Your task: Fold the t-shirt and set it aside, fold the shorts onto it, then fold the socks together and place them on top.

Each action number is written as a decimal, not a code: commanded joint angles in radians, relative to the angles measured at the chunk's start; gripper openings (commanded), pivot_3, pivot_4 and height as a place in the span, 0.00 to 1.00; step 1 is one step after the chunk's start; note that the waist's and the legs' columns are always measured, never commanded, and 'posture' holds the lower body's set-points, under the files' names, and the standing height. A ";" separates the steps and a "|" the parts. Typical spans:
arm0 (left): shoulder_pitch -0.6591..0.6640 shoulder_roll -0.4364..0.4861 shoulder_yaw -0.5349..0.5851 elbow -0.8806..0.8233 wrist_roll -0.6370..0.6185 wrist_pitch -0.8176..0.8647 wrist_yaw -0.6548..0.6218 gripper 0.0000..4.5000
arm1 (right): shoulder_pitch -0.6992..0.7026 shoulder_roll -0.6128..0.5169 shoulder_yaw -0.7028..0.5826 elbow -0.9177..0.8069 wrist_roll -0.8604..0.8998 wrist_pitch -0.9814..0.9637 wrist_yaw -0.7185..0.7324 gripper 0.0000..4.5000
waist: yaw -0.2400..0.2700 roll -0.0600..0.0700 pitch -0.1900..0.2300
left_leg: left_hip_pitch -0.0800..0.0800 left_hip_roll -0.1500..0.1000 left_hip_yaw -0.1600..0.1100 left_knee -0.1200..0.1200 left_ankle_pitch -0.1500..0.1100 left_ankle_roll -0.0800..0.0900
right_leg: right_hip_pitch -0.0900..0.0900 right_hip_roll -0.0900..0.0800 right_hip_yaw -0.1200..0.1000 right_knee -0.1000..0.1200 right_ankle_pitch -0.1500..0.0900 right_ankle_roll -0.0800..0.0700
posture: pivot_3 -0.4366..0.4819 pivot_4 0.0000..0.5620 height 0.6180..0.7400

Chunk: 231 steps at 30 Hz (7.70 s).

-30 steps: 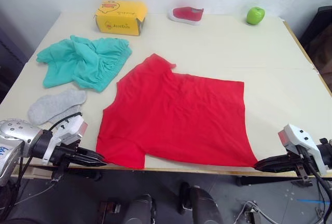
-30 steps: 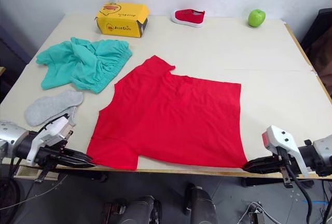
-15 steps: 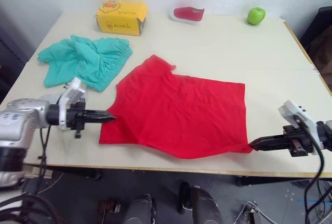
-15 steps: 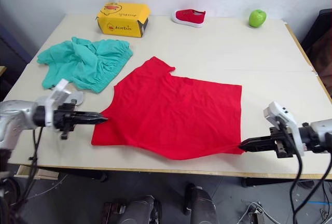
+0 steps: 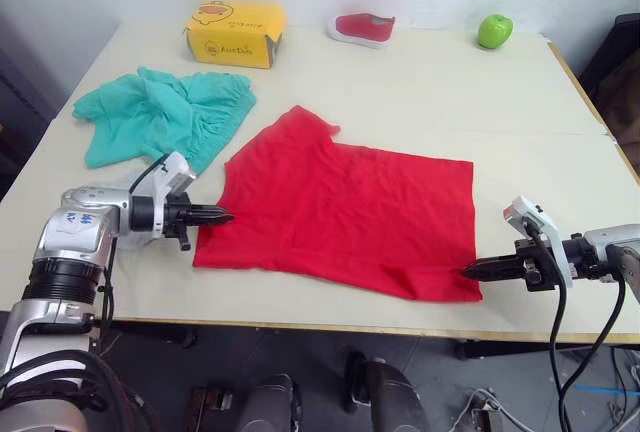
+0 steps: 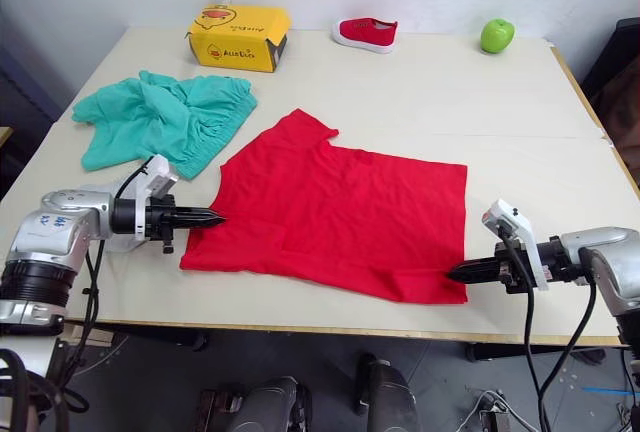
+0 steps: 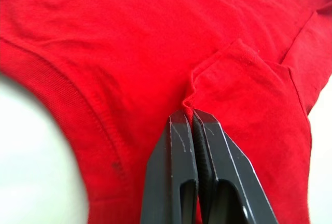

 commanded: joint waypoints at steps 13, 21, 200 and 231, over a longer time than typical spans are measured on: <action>0.071 0.112 0.200 -0.409 -0.226 0.221 -0.051 0.65 | 0.163 0.028 -0.365 -0.371 0.204 0.073 -0.146 0.74 | -0.006 0.000 0.000 | 0.001 0.001 0.000 0.001 -0.001 -0.001 | 0.000 0.001 0.001 0.001 0.000 0.000 | 0.48 0.27 1.00; 0.282 0.058 0.064 -0.634 -0.145 0.156 0.060 0.17 | 0.179 0.242 -0.146 -0.631 0.106 -0.017 -0.417 0.22 | 0.002 0.000 0.000 | 0.002 0.001 -0.003 0.004 -0.002 -0.004 | 0.003 0.000 0.002 0.002 0.000 0.000 | 0.48 0.27 1.00; -0.489 -0.302 0.072 0.801 0.275 -0.327 0.450 0.38 | -0.573 0.393 -0.053 0.672 -0.385 -0.189 -0.648 0.57 | -0.029 0.003 -0.003 | -0.001 0.000 0.005 0.006 -0.004 0.002 | -0.003 -0.001 0.004 0.006 0.000 0.001 | 0.48 0.27 1.00; -0.407 -0.240 0.165 0.673 0.224 -0.527 0.246 0.00 | -0.242 0.336 -0.196 0.193 -0.283 -0.474 -0.492 0.01 | -0.027 0.003 -0.003 | -0.004 0.000 0.006 0.006 -0.004 0.002 | -0.007 0.000 0.004 0.007 0.000 0.001 | 0.48 0.27 1.00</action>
